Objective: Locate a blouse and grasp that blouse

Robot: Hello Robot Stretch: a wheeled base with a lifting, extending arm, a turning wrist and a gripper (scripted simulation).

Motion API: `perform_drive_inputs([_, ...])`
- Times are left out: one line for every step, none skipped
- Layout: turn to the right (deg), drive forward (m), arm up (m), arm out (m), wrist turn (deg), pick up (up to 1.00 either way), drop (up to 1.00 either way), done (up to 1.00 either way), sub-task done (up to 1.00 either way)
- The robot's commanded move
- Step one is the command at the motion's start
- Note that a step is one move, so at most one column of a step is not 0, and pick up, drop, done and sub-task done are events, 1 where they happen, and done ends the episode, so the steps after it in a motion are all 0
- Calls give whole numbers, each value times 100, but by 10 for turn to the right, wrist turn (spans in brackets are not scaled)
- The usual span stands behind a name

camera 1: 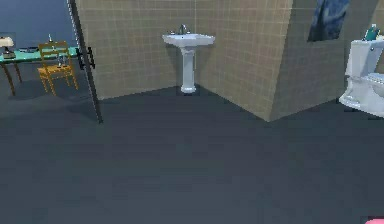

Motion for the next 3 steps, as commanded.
perform_drive_inputs([-150,0,0,0,0,0,0,0,0])
perform_drive_inputs([450,0,0,0,0,0,0,0,0])
perform_drive_inputs([0,65,0,0,0,0,0,0,0])
